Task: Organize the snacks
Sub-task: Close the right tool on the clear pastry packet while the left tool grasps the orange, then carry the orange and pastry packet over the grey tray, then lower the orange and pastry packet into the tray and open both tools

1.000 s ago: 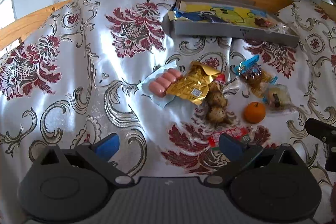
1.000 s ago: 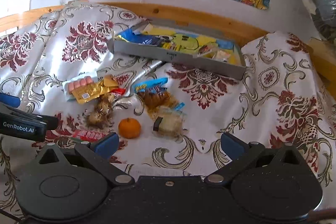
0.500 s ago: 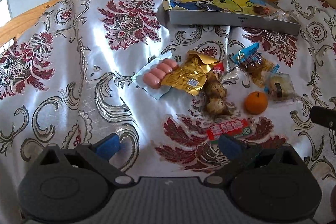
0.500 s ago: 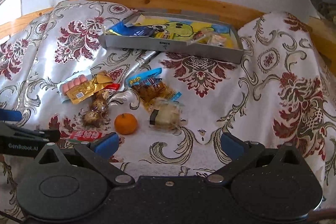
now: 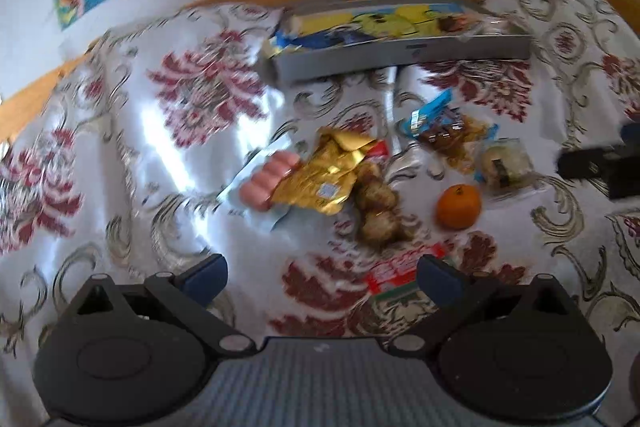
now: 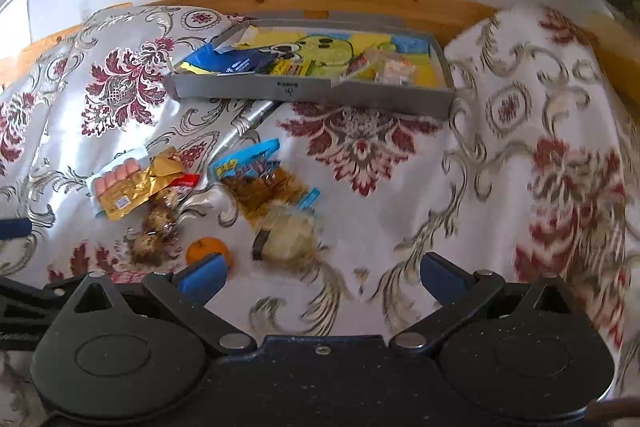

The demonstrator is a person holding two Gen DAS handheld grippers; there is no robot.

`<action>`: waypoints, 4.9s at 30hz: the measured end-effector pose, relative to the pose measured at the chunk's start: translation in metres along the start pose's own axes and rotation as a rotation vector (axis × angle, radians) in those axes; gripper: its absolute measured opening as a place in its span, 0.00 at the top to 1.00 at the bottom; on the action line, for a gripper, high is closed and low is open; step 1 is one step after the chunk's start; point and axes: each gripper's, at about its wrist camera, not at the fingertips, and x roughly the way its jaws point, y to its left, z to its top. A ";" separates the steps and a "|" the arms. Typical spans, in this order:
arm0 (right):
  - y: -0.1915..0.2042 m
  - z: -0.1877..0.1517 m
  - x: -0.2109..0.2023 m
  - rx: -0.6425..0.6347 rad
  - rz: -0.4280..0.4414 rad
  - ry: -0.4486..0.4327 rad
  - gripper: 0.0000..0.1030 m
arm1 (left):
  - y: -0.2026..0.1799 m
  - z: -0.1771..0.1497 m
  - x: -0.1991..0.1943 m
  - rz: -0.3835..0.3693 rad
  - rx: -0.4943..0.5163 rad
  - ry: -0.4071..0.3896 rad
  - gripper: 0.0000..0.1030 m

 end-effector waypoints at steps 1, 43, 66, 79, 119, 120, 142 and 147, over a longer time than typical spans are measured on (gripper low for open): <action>-0.001 0.002 0.003 -0.020 0.001 -0.007 0.01 | -0.003 0.001 0.000 -0.009 0.021 -0.008 0.01; -0.028 0.014 0.090 0.011 0.106 0.129 0.29 | -0.061 0.035 0.059 -0.336 0.179 0.027 0.42; -0.019 0.011 0.084 -0.023 0.145 0.127 0.43 | -0.041 0.031 0.074 -0.356 -0.193 0.131 0.63; -0.007 0.008 0.072 -0.136 0.117 0.082 0.47 | -0.041 0.028 0.057 -0.365 -0.178 0.105 0.64; -0.064 0.087 0.086 -0.141 -0.180 -0.536 0.46 | -0.028 0.223 0.103 -0.223 -0.279 -0.055 0.63; -0.069 0.089 0.091 -0.136 -0.185 -0.538 0.46 | -0.031 0.227 0.108 -0.219 -0.279 -0.055 0.63; -0.102 0.105 0.141 -0.049 -0.159 -0.407 0.35 | -0.073 0.227 0.177 -0.227 -0.292 -0.021 0.62; -0.099 0.105 0.138 -0.057 -0.163 -0.418 0.25 | -0.073 0.227 0.173 -0.221 -0.291 -0.033 0.55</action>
